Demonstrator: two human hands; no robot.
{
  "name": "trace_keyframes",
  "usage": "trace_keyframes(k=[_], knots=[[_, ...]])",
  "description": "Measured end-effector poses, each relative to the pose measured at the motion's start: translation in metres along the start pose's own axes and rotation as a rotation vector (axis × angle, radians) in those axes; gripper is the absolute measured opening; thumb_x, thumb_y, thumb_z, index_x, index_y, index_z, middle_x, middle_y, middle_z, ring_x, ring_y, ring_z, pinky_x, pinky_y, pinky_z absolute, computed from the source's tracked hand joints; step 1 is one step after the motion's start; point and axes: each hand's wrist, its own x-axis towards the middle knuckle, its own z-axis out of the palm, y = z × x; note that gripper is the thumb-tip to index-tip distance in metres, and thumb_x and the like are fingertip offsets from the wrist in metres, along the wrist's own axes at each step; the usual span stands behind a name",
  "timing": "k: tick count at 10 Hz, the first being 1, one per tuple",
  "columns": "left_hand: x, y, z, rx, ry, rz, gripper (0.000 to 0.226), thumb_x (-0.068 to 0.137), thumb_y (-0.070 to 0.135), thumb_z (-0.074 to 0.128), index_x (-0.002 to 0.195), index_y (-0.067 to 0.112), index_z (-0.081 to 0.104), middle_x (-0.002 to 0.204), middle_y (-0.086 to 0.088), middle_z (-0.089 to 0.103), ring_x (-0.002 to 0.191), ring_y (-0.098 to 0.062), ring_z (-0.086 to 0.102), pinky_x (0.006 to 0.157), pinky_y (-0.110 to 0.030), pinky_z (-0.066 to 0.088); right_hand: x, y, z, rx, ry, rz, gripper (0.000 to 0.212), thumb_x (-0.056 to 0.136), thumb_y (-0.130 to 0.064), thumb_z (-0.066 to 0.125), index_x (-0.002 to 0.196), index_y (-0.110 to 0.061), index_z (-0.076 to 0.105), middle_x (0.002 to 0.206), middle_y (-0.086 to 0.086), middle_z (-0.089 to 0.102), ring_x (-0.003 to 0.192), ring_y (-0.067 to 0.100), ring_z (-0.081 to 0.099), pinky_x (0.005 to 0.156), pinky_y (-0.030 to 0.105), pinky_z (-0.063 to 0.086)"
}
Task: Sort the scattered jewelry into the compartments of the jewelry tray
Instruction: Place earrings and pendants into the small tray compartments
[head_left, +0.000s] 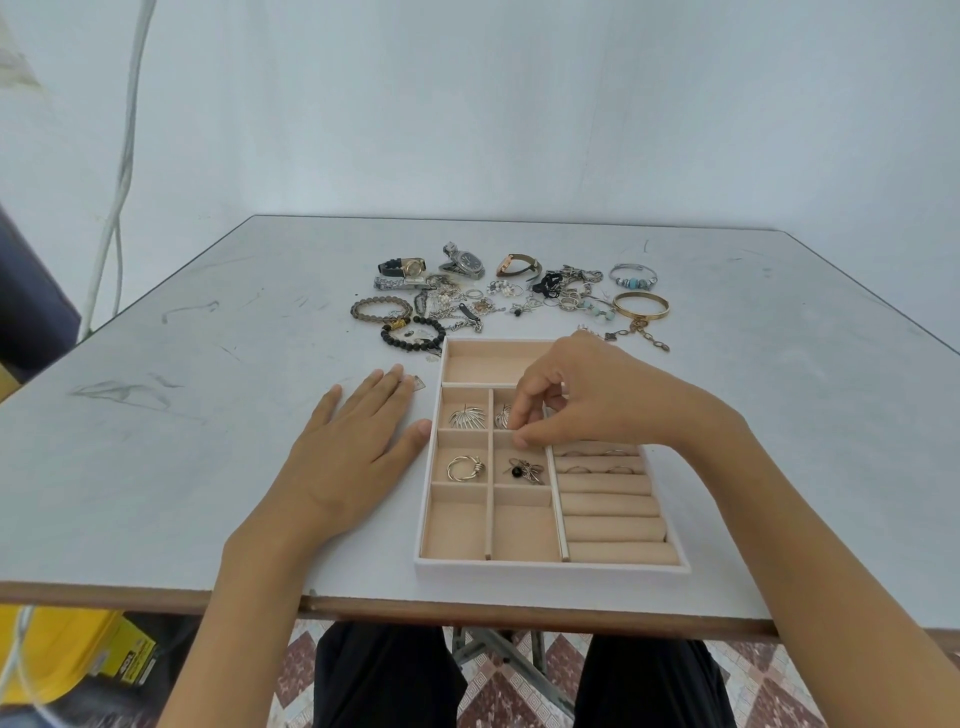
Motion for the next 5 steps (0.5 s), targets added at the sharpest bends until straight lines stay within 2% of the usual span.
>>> trace_keyframes(k=[2, 3, 4, 5], knots=[[-0.0001, 0.0001, -0.0003, -0.002, -0.004, -0.002, 0.078, 0.082, 0.059, 0.002, 0.153, 0.026, 0.003, 0.158, 0.016, -0.005, 0.143, 0.004, -0.008, 0.118, -0.027, -0.008, 0.0003, 0.0000, -0.0005, -0.006, -0.010, 0.006, 0.003, 0.075, -0.019, 0.077, 0.078, -0.021, 0.077, 0.046, -0.025, 0.053, 0.052, -0.003, 0.049, 0.056, 0.015, 0.040], [-0.0003, 0.0006, -0.0005, -0.005, -0.007, 0.000, 0.078, 0.082, 0.059, 0.002, 0.153, 0.026, 0.003, 0.158, 0.016, -0.005, 0.143, 0.004, -0.008, 0.118, -0.027, -0.009, 0.0003, 0.0001, -0.0004, 0.007, -0.019, 0.004, 0.007, 0.075, -0.022, 0.078, 0.081, -0.026, 0.075, 0.060, -0.017, 0.064, 0.055, -0.002, 0.049, 0.065, 0.025, 0.047], [-0.0002, 0.0002, -0.0003, -0.003, -0.006, 0.002, 0.077, 0.082, 0.058, 0.003, 0.153, 0.026, 0.003, 0.158, 0.016, -0.004, 0.143, 0.003, -0.008, 0.118, -0.027, -0.008, -0.0015, -0.0025, -0.0022, 0.074, -0.029, -0.034, 0.013, 0.072, -0.030, 0.081, 0.082, -0.027, 0.074, 0.075, -0.006, 0.066, 0.059, 0.001, 0.045, 0.065, 0.029, 0.045], [-0.0002, -0.0003, -0.0002, 0.011, -0.013, 0.001, 0.069, 0.092, 0.058, 0.005, 0.153, 0.026, 0.003, 0.158, 0.016, -0.005, 0.143, 0.003, -0.008, 0.118, -0.028, -0.008, -0.0067, -0.0098, -0.0048, 0.195, -0.151, -0.110, 0.019, 0.067, -0.034, 0.085, 0.077, -0.021, 0.075, 0.074, 0.008, 0.061, 0.058, 0.006, 0.041, 0.056, 0.020, 0.034]])
